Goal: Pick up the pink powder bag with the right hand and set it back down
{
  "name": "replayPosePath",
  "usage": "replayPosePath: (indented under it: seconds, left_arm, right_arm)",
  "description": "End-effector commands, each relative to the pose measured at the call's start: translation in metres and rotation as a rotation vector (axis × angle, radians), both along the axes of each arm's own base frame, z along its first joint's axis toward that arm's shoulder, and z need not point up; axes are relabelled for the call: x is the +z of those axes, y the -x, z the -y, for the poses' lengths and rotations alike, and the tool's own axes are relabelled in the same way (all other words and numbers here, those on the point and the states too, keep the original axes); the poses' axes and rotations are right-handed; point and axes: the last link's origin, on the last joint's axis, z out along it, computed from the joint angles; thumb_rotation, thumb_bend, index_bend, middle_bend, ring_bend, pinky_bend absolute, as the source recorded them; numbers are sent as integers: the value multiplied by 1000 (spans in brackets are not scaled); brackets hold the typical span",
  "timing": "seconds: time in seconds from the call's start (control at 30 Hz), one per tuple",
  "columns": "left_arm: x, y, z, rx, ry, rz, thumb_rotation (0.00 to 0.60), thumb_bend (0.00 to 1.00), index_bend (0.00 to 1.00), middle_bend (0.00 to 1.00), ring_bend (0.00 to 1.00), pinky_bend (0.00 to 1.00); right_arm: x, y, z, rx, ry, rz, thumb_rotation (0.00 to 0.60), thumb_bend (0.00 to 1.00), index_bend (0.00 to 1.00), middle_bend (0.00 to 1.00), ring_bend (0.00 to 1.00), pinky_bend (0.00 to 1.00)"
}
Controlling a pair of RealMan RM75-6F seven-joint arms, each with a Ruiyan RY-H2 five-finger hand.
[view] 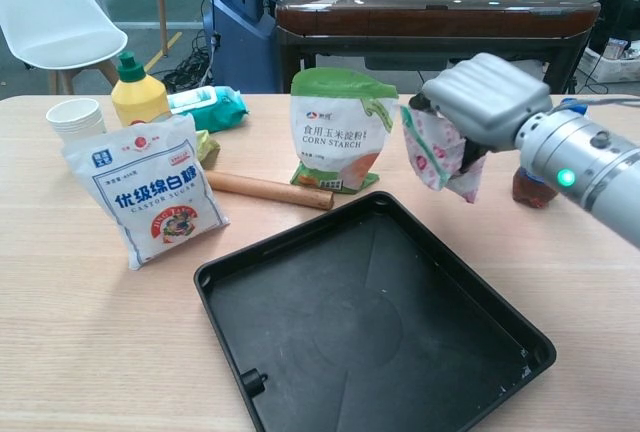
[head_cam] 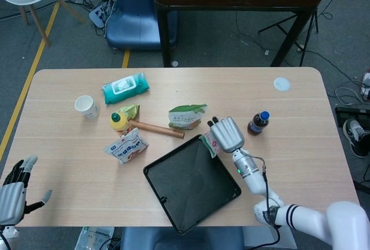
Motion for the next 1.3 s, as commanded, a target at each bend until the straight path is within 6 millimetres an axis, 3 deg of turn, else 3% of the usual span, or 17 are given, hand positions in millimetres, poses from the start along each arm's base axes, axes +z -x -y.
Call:
replayPosePath:
  seconds: [0.03, 0.23, 0.43, 0.97, 1.13, 1.3]
  left_arm:
    - [-1, -1, 0, -1, 6, -2, 600, 227, 79, 91, 27, 128]
    - [-2, -4, 0, -3, 7, -7, 600, 228, 79, 91, 27, 128]
    - [-4, -6, 0, -2, 12, -8, 600, 227, 79, 91, 26, 128]
    - [-6, -8, 0, 4, 16, -15, 600, 227, 79, 91, 26, 128]
    - [-5, -10, 0, 2, 14, -20, 600, 227, 79, 91, 26, 128]
    - [-5, -10, 1, 4, 14, -20, 600, 227, 79, 91, 27, 128]
  right_arm:
    - [22, 21, 3, -166, -115, 160, 600, 450, 806, 864, 853, 886]
    - [31, 42, 4, -298, -245, 256, 600, 450, 806, 836, 811, 828]
    - [24, 57, 4, -377, -383, 277, 600, 450, 806, 819, 777, 794]
    - [-2, 66, 11, -255, -485, 279, 600, 449, 802, 749, 643, 696]
    - [-7, 70, 12, -225, -505, 311, 600, 372, 685, 661, 562, 625]
    - [-9, 76, 11, -241, -542, 316, 600, 304, 495, 485, 370, 479]
